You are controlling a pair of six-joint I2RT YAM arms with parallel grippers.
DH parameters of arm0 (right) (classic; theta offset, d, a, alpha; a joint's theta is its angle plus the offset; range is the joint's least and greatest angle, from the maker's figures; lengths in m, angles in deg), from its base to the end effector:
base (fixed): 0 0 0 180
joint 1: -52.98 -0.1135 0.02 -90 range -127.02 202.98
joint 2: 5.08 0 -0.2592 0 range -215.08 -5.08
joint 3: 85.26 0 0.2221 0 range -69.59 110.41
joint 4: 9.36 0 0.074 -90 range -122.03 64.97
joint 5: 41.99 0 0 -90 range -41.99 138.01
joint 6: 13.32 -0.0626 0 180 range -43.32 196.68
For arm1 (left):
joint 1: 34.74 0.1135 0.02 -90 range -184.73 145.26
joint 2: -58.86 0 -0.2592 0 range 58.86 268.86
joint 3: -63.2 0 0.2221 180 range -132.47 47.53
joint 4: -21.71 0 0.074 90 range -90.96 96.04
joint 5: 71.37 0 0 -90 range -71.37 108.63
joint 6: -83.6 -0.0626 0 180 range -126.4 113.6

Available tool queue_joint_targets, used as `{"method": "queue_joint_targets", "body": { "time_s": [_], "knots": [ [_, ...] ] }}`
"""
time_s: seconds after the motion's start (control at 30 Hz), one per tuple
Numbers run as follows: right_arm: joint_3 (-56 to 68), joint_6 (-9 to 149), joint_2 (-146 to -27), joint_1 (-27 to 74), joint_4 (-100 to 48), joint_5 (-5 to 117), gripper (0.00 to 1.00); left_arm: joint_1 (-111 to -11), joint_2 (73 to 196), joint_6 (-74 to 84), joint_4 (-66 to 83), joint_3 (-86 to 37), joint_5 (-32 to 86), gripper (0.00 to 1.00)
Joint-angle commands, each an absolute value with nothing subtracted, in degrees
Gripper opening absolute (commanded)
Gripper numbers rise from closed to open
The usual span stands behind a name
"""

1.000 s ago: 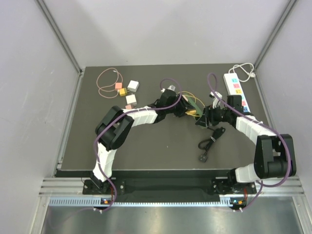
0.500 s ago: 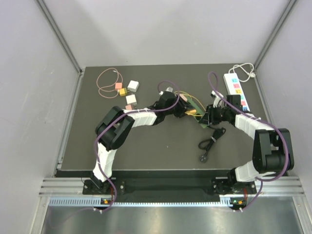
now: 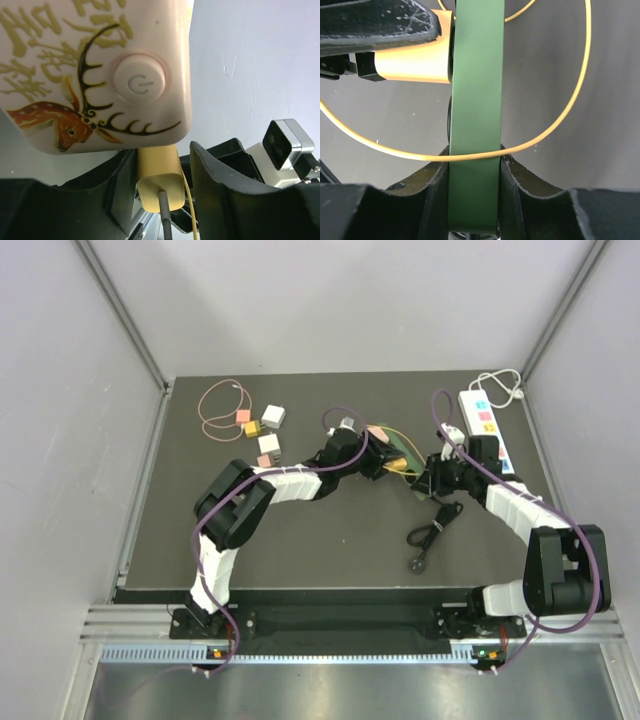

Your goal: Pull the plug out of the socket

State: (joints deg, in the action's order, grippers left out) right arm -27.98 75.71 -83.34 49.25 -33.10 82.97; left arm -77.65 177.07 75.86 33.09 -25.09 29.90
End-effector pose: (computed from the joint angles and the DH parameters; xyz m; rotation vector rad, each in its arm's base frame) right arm 0.2608 0.0529 0.1996 -0.3534 2.2664 0.7545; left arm 0.3311 -0.3245 0.1881 -0.6104 2.1841 -1.5473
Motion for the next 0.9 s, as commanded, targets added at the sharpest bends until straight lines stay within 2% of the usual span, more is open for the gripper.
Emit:
{"method": "queue_joint_targets", "body": {
  "time_s": [0.0, 0.1, 0.2, 0.3, 0.33, 0.6, 0.87],
  "knots": [
    [-27.3, 75.2, -81.3, 47.8, -26.5, 86.5, 0.0, -78.7, 173.0, 77.9, 40.5, -25.2, 30.5, 0.51],
    [-27.3, 75.2, -81.3, 47.8, -26.5, 86.6, 0.0, -78.6, 173.4, 78.2, 40.7, -25.2, 30.6, 0.51],
    [-27.3, 75.2, -81.1, 47.8, -26.5, 86.6, 0.0, -78.7, 173.7, 78.7, 40.8, -25.2, 30.8, 0.47],
    [-27.4, 75.3, -81.0, 47.8, -26.4, 86.2, 0.0, -78.7, 174.3, 79.2, 41.4, -25.3, 31.2, 0.21],
    [-27.4, 75.4, -80.9, 47.8, -26.4, 85.9, 0.0, -78.7, 174.5, 79.3, 41.5, -25.5, 31.4, 0.02],
    [-27.8, 78.2, -78.3, 47.6, -26.7, 80.2, 0.0, -78.6, 172.5, 71.7, 30.1, -29.2, 31.2, 0.0],
    [-27.8, 79.5, -76.9, 47.3, -26.8, 75.3, 0.0, -77.7, 170.1, 78.8, 30.3, -28.1, 37.3, 0.0]
  ]
}}
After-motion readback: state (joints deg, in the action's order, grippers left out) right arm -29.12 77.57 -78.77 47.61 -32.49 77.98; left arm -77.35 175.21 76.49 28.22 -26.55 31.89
